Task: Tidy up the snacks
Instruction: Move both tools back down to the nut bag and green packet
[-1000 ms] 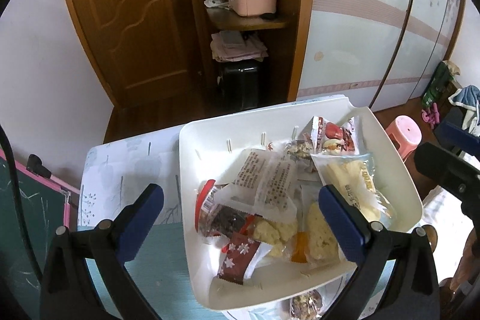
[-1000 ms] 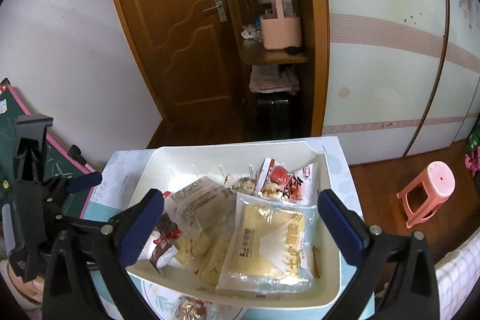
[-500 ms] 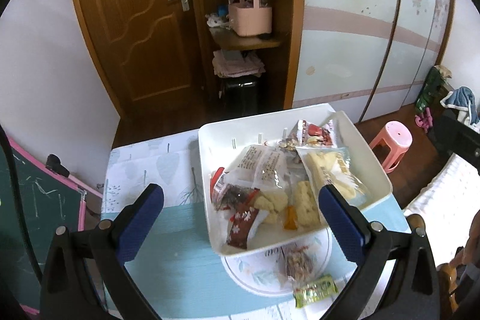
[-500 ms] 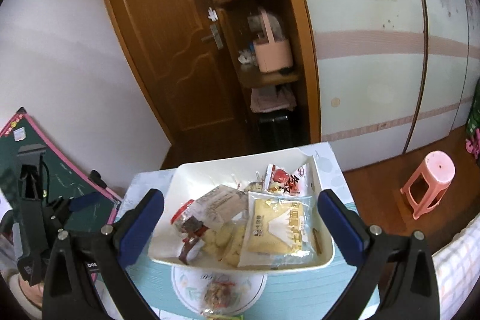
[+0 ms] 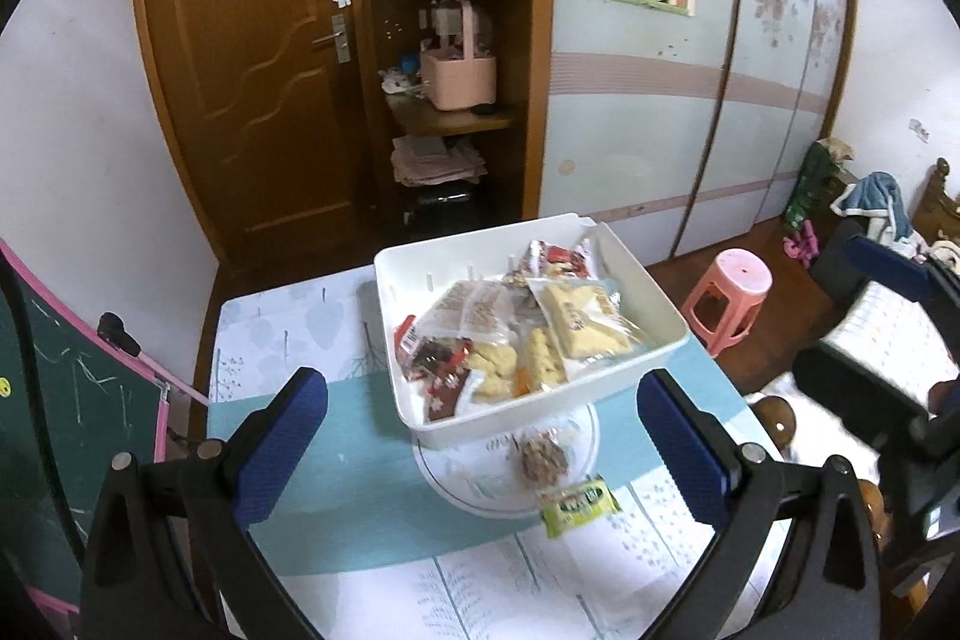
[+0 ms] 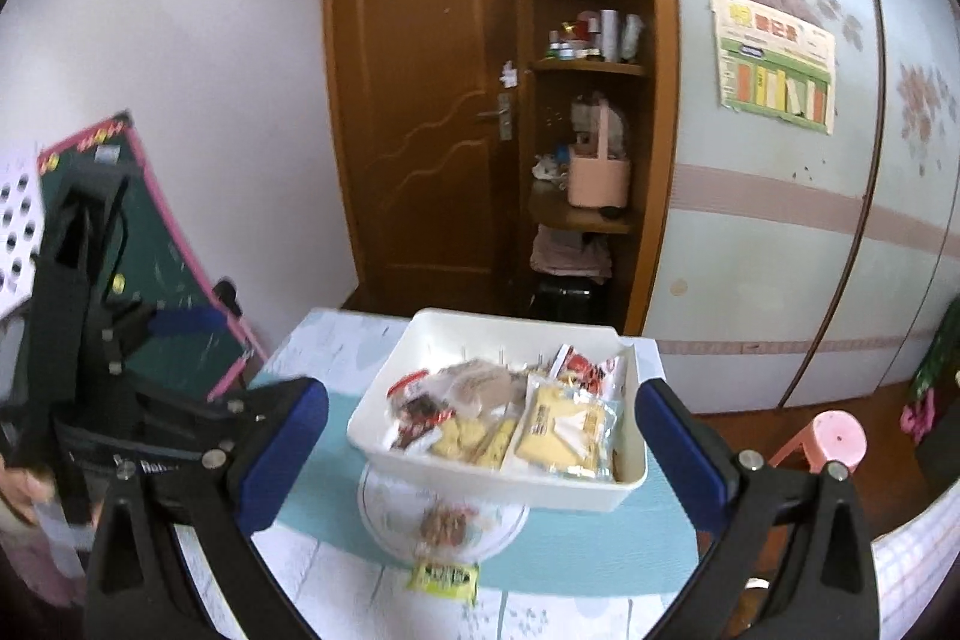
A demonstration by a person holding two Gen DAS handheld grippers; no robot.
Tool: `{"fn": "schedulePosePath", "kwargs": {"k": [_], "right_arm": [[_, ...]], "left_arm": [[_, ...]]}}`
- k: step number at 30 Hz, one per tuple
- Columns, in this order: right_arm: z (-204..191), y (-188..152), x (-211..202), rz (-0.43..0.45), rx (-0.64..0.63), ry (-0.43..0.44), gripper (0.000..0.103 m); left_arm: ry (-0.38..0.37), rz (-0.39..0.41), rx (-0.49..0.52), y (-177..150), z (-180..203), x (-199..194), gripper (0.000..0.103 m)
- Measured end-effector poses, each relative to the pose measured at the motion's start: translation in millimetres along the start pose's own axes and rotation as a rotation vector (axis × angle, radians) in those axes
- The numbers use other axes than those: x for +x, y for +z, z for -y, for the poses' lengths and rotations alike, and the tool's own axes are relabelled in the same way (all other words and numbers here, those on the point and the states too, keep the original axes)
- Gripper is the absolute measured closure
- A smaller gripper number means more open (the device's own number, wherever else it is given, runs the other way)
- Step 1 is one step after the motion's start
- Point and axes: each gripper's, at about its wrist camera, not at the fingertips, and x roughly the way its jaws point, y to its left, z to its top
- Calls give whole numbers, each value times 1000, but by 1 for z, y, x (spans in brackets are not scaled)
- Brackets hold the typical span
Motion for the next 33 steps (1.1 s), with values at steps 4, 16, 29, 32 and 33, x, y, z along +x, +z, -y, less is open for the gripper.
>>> {"fn": "schedulePosePath", "kwargs": {"k": [4, 16, 29, 32, 33], "right_arm": [[-8, -19, -5, -18, -44, 31, 0], [-6, -110, 68, -251, -155, 81, 12], [5, -186, 169, -447, -255, 229, 17], [0, -193, 186, -468, -281, 275, 18], [-3, -194, 190, -469, -290, 291, 18]], "left_arm": [[-23, -7, 26, -19, 6, -5, 0], [-114, -219, 69, -79, 19, 73, 0], [-162, -396, 39, -105, -5, 168, 0], [-168, -425, 31, -109, -9, 182, 0], [-173, -437, 30, -111, -9, 187, 0]]}}
